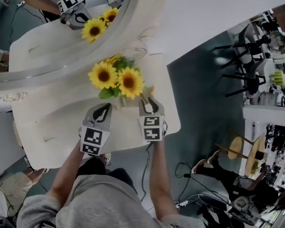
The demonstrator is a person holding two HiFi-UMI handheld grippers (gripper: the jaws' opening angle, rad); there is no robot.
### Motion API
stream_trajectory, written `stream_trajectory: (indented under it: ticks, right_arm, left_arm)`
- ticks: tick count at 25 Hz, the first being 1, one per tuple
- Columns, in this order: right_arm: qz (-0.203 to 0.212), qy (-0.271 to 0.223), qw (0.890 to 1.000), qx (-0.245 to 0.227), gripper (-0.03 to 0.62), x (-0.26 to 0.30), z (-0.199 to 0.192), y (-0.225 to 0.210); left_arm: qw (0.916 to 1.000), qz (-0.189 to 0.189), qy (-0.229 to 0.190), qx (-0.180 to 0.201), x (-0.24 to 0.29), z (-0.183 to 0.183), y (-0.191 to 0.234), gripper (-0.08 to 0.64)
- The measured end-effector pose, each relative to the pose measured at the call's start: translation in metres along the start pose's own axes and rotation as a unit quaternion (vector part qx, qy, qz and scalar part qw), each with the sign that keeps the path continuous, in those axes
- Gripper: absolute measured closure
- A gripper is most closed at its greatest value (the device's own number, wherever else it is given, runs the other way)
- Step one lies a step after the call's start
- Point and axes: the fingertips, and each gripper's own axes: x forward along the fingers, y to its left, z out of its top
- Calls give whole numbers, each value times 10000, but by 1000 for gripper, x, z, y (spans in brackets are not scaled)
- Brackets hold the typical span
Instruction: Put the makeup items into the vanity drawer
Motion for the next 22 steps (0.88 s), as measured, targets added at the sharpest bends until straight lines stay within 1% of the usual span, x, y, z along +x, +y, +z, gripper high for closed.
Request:
stream_trajectory:
  ticks: [1,2,7,11,19,22]
  right_arm:
    - [34,-14,10000,50,438,0,0,1]
    - [48,-24,9999,90,434,1,0,2]
    - [10,-65,9999,128,434,-1,0,4]
    - [-76,-198,9997,115,434,-9,5,4]
    - [-355,-818,9956,298,435,-58,20,12]
    - [-428,-1168,9917,319,434,-86,29,21]
  left_arm:
    - [10000,2,-3,-1,0,0,1,549]
    - [10000,2,-8,-2,0,1,1,549]
    - [10000,14,-40,5,-3,1,3,549]
    - [9999,29,-93,31,-10,2,2,549]
    - [9989,123,-427,170,-41,18,-3,549]
    - [9978,148,-599,261,-59,26,-10,549]
